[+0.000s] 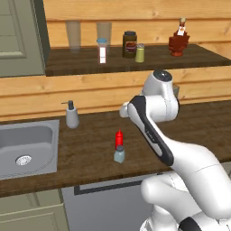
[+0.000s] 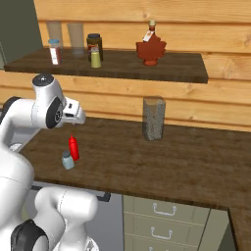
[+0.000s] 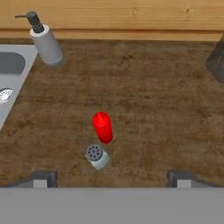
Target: Put the shaker and condiment bottle from the counter next to their counterparts in the cabinet.
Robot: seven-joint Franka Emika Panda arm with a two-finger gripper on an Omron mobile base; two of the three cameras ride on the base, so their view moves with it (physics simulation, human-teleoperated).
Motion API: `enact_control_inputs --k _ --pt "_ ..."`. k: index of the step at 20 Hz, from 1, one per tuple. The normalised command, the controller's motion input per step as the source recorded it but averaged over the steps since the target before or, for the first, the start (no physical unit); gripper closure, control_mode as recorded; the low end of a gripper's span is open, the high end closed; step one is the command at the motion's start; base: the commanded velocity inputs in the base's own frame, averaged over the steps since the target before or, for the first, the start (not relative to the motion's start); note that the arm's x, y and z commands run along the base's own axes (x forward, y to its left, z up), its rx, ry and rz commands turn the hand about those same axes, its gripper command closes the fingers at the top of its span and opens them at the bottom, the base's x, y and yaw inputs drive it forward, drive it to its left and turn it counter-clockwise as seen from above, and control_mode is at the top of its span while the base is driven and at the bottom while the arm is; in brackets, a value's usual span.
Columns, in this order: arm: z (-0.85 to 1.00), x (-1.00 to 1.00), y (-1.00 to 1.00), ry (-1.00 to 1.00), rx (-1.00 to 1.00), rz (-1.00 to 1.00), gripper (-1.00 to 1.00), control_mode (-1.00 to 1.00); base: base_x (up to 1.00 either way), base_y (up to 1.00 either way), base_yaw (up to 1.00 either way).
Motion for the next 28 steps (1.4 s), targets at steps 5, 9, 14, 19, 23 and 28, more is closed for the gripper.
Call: enact_control_inputs --k 5,9,14,19,23,28 --pt "-0.02 0.07 0.31 -0.02 0.05 0.00 -1.00 -1.00 0.00 0.00 0.00" --pt "-0.61 -0.17 0.08 0.00 0.02 0.00 -1.00 -1.00 0.00 0.00 0.00" --pt "-0.75 -0.30 0.00 0.04 0.02 0.00 -1.00 -1.00 0.00 0.00 0.00" --pt "-0.10 0.18 0.00 0.00 0.06 0.00 -1.00 -1.00 0.00 0.00 0.00" --pt "-0.06 0.54 0.01 0.00 0.00 0.00 -1.00 -1.00 0.00 0.00 0.00" --pt "-0.23 0.08 0.00 0.01 0.02 0.00 -1.00 -1.00 0.00 0.00 0.00"
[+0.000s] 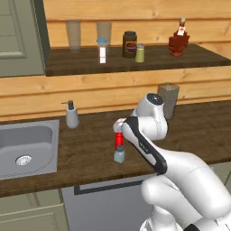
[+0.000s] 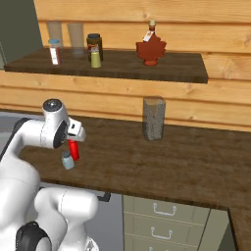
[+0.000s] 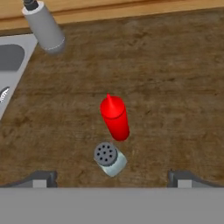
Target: Put the shaker and condiment bottle from the counter next to their counterparts in the cabinet.
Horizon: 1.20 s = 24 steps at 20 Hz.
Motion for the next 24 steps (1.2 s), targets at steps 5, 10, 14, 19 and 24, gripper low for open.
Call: enact_control_inputs --k 5,10,14,19,24 --pt "-0.78 0.05 0.00 0.12 -0.08 0.00 -1.00 -1.00 0.00 0.00 0.00" --pt "0.00 0.18 0.00 0.00 0.03 0.00 -1.00 -1.00 0.00 0.00 0.00" --pt "0.00 0.35 0.01 0.00 0.00 0.00 -1.00 -1.00 0.00 0.00 0.00" --pt "0.00 0.06 0.12 0.01 0.00 0.00 -1.00 -1.00 0.00 0.00 0.00" --pt "0.00 0.09 0.09 0.01 0.00 0.00 -1.00 -1.00 0.00 0.00 0.00"
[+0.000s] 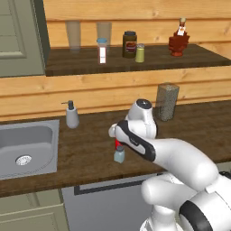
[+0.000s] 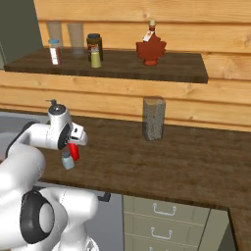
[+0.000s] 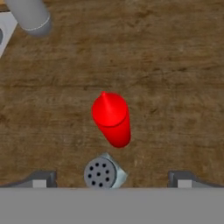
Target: Put the shaker and condiment bottle from the counter next to their counterparts in the cabinet.
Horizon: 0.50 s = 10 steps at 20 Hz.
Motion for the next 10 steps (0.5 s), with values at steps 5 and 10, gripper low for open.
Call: enact_control_inputs --k 5,10 --pt "0.00 0.14 0.02 0.01 0.00 0.00 -1.00 -1.00 0.00 0.00 0.00" --pt "0.00 0.30 0.01 0.00 0.00 0.00 -1.00 -1.00 0.00 0.00 0.00"
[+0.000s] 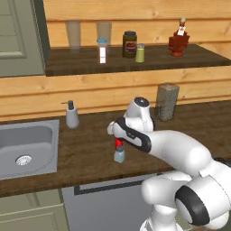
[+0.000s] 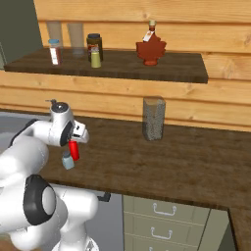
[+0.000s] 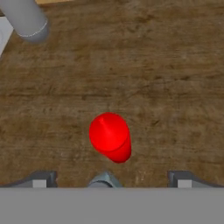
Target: Put the shaker and condiment bottle from the counter next to their counterparts in the cabinet.
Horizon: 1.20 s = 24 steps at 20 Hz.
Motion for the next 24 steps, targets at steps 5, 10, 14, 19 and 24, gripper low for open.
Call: enact_control_inputs --k 5,10,14,19,24 --pt "0.00 0.01 0.08 0.00 0.00 0.00 -1.00 -1.00 0.00 0.00 0.00" --pt "-0.24 0.19 0.08 0.00 -0.03 0.00 -1.00 -1.00 0.00 0.00 0.00" --pt "-0.03 0.03 0.03 0.00 0.00 0.00 -1.00 -1.00 0.00 0.00 0.00" --pt "-0.07 0.03 0.00 0.00 0.00 0.00 -1.00 -1.00 0.00 0.00 0.00" --pt "-0.24 0.03 0.00 0.02 0.00 0.00 -1.00 -1.00 0.00 0.00 0.00"
